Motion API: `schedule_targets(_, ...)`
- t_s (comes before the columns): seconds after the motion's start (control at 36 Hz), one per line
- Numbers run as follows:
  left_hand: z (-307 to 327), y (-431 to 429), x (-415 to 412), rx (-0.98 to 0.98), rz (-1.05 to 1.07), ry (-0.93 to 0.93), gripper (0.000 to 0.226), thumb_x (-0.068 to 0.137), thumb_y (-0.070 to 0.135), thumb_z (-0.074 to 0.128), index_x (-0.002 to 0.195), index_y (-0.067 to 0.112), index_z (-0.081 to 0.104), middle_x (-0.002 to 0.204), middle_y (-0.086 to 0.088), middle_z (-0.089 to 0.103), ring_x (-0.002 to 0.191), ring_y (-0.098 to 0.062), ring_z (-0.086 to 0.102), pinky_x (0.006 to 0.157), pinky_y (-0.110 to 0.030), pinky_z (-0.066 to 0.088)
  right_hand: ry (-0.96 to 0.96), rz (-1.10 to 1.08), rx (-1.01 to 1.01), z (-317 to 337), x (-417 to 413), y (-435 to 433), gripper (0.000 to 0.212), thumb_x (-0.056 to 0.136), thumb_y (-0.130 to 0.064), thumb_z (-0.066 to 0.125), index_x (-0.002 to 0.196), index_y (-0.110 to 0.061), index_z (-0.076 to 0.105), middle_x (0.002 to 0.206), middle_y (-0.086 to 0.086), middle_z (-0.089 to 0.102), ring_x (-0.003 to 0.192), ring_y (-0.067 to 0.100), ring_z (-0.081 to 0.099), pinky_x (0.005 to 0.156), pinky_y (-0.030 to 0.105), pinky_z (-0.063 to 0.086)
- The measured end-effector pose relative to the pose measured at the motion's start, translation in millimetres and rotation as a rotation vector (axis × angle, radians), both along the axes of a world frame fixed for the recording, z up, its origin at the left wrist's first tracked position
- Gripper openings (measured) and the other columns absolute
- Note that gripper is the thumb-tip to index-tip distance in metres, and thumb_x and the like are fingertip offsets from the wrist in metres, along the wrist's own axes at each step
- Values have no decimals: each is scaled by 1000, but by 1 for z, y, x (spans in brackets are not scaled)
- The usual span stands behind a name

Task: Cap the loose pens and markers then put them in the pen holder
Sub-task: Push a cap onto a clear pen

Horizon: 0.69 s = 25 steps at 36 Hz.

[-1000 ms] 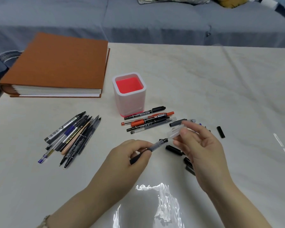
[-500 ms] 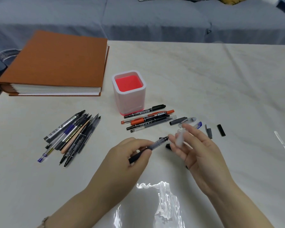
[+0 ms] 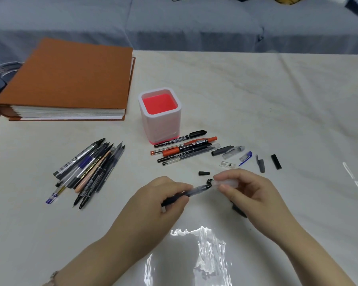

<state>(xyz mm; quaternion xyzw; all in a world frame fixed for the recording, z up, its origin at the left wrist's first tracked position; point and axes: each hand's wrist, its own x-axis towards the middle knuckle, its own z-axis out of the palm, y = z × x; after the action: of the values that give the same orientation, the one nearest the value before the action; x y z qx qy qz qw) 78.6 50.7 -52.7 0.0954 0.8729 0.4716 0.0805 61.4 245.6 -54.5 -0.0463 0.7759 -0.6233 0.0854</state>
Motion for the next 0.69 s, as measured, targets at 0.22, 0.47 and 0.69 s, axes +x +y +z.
schedule_targets(0.22, -8, -1, -2, -114, -88, 205, 34, 80, 46, 43, 111, 36, 50, 90, 17, 53, 73, -1, 53, 62, -6, 36, 68, 78, 101, -1, 1, -4, 20, 68, -25, 64, 83, -38, 68, 73, -26, 66, 68, 2, 59, 64, 11, 44)
schedule_targets(0.47, -7, 3, -6, -118, -120, 160, 28, 80, 45, 41, 104, 36, 53, 83, 15, 52, 74, -9, 53, 62, -17, 40, 278, 146, 110, -8, 1, -4, 17, 71, -30, 60, 86, -27, 68, 83, -14, 66, 68, 1, 61, 64, 6, 42)
schedule_targets(0.69, -6, 3, -14, 77, -49, -147, 24, 79, 16, 67, 69, 37, 68, 67, 20, 58, 56, -1, 46, 57, -9, 34, 208, 215, 212, -10, -2, -1, 21, 69, -43, 57, 87, -38, 64, 85, -23, 66, 75, 1, 63, 66, 9, 43)
